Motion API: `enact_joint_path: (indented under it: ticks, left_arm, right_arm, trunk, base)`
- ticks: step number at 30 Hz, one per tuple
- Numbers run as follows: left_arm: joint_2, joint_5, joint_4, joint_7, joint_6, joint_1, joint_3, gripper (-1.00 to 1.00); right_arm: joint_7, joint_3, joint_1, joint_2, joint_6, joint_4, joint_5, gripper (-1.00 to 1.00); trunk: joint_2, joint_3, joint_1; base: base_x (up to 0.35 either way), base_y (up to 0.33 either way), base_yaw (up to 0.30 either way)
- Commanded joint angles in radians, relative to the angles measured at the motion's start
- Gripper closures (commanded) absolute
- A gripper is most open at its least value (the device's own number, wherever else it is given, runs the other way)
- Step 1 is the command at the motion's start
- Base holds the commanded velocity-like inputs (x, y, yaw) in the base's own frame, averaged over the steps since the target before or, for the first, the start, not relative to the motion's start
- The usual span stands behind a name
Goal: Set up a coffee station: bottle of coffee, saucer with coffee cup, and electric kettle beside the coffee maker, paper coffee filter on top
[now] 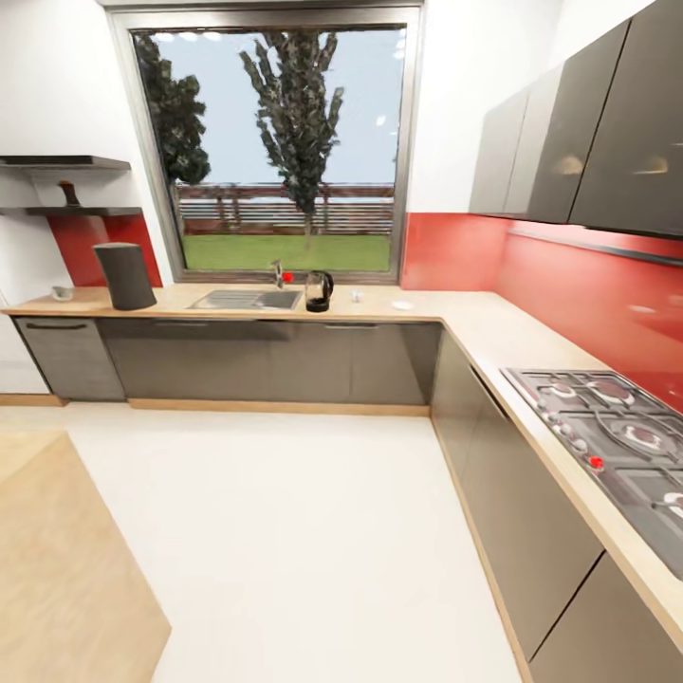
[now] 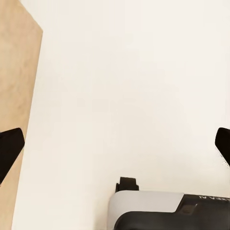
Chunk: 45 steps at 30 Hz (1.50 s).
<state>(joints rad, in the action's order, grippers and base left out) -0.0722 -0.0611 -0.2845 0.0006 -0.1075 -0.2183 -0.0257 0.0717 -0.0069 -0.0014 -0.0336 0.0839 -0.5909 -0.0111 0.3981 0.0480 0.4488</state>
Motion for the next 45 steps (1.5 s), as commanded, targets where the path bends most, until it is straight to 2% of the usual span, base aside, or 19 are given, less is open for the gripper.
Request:
enact_joint_path:
  ticks: [1, 17, 45]
  left_arm:
    - [0.000, -0.006, 0.001, 0.000, -0.003, -0.001, 0.000, -1.00]
    - [0.000, -0.006, 0.001, 0.001, -0.003, -0.001, 0.000, -1.00]
    - [0.000, -0.006, 0.001, 0.000, -0.003, -0.001, 0.001, -1.00]
  right_arm:
    - [0.004, -0.001, 0.000, 0.000, 0.002, 0.000, -0.001, -1.00]
    - [0.004, 0.001, 0.000, 0.000, 0.002, 0.002, 0.000, -1.00]
    - [0.005, 0.000, 0.000, 0.000, 0.002, 0.002, -0.001, -1.00]
  trunk:
    - [0.002, 0.002, 0.001]
    - [0.002, -0.009, 0.001]
    - [0.002, -0.010, 0.001]
  base:
    - [0.335, 0.000, 0.000]
    - [0.335, 0.000, 0.000]
    - [0.335, 0.000, 0.000]
